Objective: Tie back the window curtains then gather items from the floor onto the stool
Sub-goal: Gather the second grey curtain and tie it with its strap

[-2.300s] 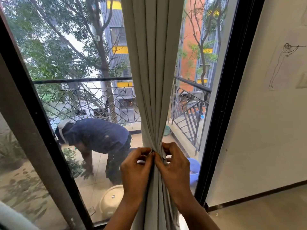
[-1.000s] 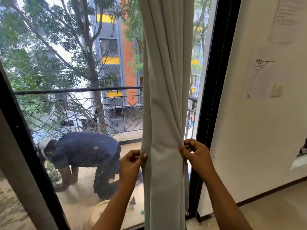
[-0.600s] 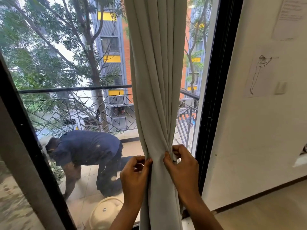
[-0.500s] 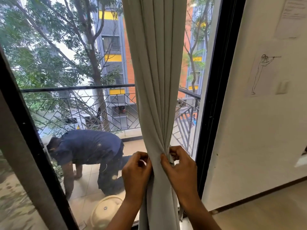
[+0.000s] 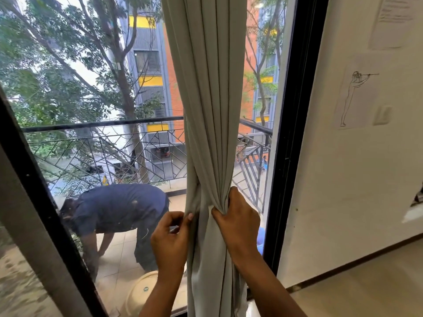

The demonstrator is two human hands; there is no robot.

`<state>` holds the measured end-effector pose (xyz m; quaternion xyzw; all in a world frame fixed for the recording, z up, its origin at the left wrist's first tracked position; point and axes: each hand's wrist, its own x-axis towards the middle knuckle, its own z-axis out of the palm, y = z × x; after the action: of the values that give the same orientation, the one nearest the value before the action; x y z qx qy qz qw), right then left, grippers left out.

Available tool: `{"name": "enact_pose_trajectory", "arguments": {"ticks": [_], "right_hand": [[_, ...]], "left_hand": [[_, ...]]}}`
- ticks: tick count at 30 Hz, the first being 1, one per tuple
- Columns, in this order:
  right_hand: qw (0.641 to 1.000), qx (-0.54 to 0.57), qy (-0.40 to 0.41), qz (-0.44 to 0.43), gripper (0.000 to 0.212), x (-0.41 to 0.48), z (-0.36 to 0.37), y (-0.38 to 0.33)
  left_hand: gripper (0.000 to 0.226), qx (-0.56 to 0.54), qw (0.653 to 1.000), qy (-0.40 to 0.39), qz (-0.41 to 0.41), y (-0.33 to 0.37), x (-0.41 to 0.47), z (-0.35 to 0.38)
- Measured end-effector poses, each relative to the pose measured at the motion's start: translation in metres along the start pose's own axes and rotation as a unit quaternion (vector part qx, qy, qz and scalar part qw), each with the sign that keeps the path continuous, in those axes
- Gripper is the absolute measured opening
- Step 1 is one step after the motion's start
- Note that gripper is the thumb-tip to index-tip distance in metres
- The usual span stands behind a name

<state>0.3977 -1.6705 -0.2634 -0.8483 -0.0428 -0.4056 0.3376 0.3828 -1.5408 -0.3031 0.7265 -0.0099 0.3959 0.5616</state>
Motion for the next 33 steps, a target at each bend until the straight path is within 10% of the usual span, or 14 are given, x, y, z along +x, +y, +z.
{"name": "enact_pose_trajectory", "arguments": {"ticks": [10, 24, 33], "right_hand": [[0.997, -0.064, 0.028, -0.029, 0.044, 0.002, 0.025, -0.008], [0.959, 0.168, -0.214, -0.083, 0.057, -0.010, -0.005, 0.021], [0.988, 0.099, -0.116, -0.025, 0.024, 0.006, -0.008, 0.011]], "left_hand": [[0.005, -0.069, 0.996, 0.006, -0.059, 0.014, -0.011, -0.003], [0.014, -0.096, 0.987, -0.111, -0.072, 0.016, 0.004, 0.004], [0.009, -0.179, 0.970, -0.130, -0.107, 0.013, -0.007, 0.001]]}}
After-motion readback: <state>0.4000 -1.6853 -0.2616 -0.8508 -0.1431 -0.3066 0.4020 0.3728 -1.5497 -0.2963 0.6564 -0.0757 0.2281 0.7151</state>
